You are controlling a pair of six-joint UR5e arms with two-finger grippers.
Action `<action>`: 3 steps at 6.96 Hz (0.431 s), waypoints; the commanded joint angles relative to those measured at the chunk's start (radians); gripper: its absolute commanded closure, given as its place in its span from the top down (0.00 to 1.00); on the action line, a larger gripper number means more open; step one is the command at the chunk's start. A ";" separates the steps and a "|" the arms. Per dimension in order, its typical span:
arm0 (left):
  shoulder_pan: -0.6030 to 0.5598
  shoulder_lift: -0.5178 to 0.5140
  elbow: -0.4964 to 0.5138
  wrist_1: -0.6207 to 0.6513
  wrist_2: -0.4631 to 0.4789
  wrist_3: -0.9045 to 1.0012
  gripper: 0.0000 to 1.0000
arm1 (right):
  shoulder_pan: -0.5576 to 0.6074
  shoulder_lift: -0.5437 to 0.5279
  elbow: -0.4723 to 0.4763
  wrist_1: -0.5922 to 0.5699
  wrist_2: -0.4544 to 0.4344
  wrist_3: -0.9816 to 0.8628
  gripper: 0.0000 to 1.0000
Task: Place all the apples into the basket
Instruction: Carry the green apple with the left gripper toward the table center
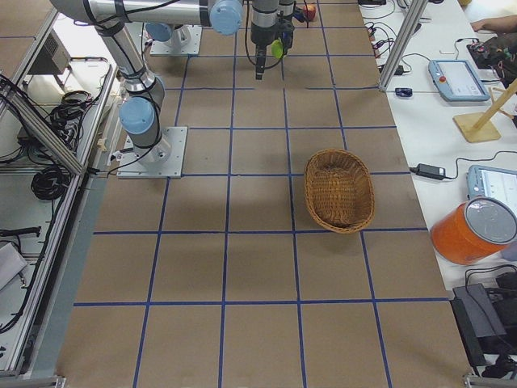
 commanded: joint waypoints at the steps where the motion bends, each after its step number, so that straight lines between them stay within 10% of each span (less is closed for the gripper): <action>1: -0.113 -0.139 0.104 0.088 -0.026 -0.360 0.17 | 0.000 0.010 0.010 -0.026 0.007 -0.011 1.00; 2: -0.128 -0.168 0.109 0.121 -0.026 -0.365 0.28 | 0.000 0.035 0.023 -0.030 0.010 -0.014 1.00; 3: -0.138 -0.179 0.098 0.118 -0.021 -0.350 0.99 | 0.000 0.051 0.029 -0.091 0.010 -0.014 1.00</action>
